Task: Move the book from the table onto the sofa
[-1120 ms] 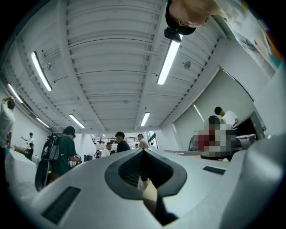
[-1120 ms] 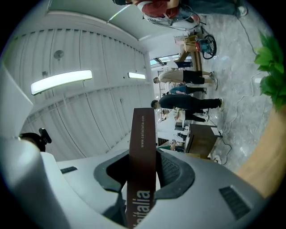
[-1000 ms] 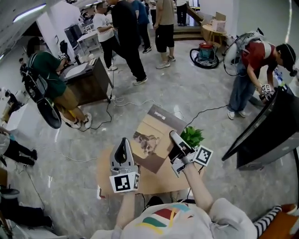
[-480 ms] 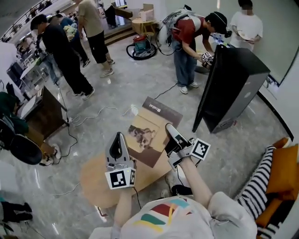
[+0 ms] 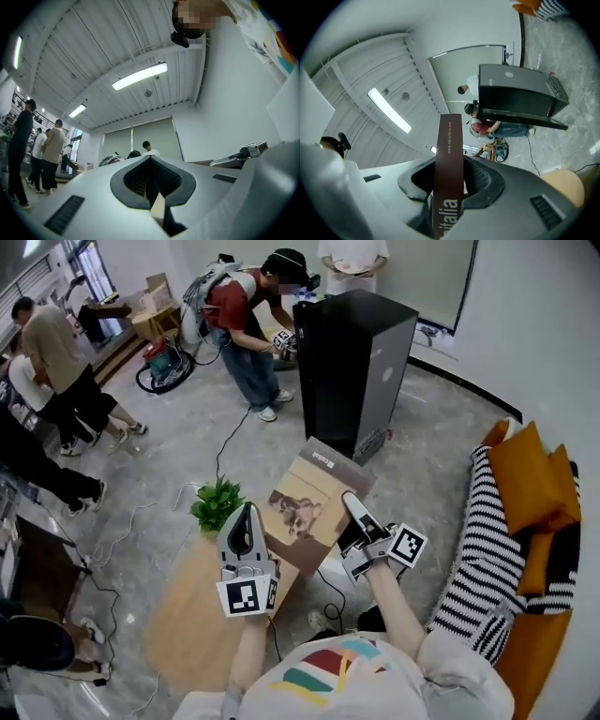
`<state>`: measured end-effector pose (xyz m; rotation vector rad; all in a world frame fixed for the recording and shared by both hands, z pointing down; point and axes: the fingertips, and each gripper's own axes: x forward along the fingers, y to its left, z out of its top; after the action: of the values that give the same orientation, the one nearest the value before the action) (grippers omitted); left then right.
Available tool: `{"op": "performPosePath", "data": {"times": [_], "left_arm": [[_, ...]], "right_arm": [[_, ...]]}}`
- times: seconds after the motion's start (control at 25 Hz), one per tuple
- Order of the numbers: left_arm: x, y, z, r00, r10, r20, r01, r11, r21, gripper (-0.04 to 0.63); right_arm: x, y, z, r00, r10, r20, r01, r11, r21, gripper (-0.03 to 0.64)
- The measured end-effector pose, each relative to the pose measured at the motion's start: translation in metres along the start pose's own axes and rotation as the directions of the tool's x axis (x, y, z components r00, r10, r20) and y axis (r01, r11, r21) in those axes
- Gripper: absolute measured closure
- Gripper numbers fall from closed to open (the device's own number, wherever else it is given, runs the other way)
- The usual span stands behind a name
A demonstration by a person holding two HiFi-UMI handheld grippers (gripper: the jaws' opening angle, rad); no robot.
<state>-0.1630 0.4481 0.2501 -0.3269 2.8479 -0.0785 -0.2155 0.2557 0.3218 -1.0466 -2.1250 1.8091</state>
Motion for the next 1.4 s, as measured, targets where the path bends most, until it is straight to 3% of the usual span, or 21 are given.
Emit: {"op": "performPosePath", "data": {"times": [0.16, 0.44, 0.6, 0.76, 0.84, 1.04, 1.28, 1.4], "left_arm": [[0.044, -0.087, -0.002, 0.990, -0.144, 0.004, 0.144, 0.989, -0.027, 0.592], [0.102, -0.227, -0.016, 0.954, -0.300, -0.003, 0.299, 0.950, -0.087, 0.592], [0.118, -0.333, -0.021, 0.902, -0.431, 0.006, 0.429, 0.896, -0.116, 0.592], [0.135, -0.430, 0.003, 0.858, -0.508, 0.073, 0.513, 0.850, -0.118, 0.592], [0.136, -0.476, 0.004, 0.815, -0.573, 0.087, 0.579, 0.806, -0.124, 0.592], [0.126, -0.594, -0.004, 0.649, -0.752, 0.111, 0.759, 0.632, -0.156, 0.592], [0.130, -0.724, -0.006, 0.432, -0.885, 0.174, 0.893, 0.392, -0.220, 0.592], [0.149, -0.742, -0.002, 0.359, -0.908, 0.215, 0.924, 0.314, -0.216, 0.592]], "right_arm": [[-0.066, 0.001, 0.085, 0.985, -0.022, 0.171, 0.027, 0.999, -0.029, 0.463], [-0.178, -0.001, 0.208, 0.929, -0.055, 0.365, 0.087, 0.994, -0.070, 0.463], [-0.267, -0.001, 0.267, 0.866, -0.088, 0.492, 0.140, 0.988, -0.069, 0.463], [-0.333, 0.013, 0.319, 0.828, -0.064, 0.557, 0.147, 0.983, -0.106, 0.463], [-0.370, 0.021, 0.330, 0.787, -0.068, 0.614, 0.168, 0.980, -0.107, 0.463], [-0.479, 0.035, 0.364, 0.625, -0.075, 0.777, 0.247, 0.963, -0.106, 0.463], [-0.594, 0.049, 0.394, 0.368, -0.087, 0.926, 0.354, 0.934, -0.053, 0.463], [-0.602, 0.059, 0.399, 0.275, -0.058, 0.960, 0.387, 0.921, -0.055, 0.463]]}}
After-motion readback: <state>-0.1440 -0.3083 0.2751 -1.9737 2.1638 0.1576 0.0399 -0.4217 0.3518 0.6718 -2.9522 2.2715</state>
